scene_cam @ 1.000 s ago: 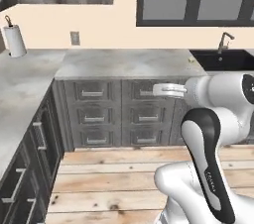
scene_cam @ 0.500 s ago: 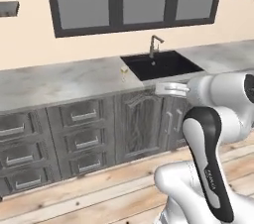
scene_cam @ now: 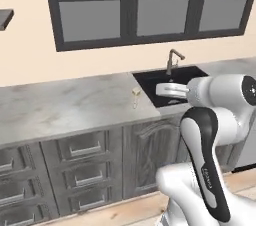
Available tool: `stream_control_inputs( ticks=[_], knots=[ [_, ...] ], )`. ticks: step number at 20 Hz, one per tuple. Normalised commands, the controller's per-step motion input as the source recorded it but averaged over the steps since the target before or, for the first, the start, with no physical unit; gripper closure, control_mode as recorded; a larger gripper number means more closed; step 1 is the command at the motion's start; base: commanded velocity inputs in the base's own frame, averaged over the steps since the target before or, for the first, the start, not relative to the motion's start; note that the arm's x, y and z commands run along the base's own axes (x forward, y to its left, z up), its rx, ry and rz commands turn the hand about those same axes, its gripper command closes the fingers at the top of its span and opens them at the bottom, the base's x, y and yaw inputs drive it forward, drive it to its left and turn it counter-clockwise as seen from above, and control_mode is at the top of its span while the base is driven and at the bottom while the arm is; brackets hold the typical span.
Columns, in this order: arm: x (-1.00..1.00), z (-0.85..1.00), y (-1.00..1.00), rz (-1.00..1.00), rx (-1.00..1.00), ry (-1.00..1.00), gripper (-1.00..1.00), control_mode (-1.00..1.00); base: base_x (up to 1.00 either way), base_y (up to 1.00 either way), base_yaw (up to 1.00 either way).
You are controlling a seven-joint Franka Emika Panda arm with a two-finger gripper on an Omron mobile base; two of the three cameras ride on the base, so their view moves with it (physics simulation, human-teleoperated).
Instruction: Grab the spray bottle from the cabinet, then place it next to the cutting board for sanitizing. Then grab the dish brush from the countertop next to the sink and place it next to the cutting board.
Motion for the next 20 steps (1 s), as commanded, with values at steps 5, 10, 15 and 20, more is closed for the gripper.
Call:
stream_control_inputs(
  ticks=[5,10,15,20],
  knots=[
    [0.00,0.00,0.00,0.00,0.00,0.00,-1.00,1.00,1.00,-0.61,0.41],
    [0.00,0.00,0.00,0.00,0.00,0.00,-1.00,1.00,0.95,0.00,0.12],
    [0.00,0.00,0.00,0.00,0.00,0.00,-1.00,1.00,0.18,-0.05,0.03],
    [0.00,0.00,0.00,0.00,0.00,0.00,-1.00,1.00,0.36,0.07,0.00]
  ],
)
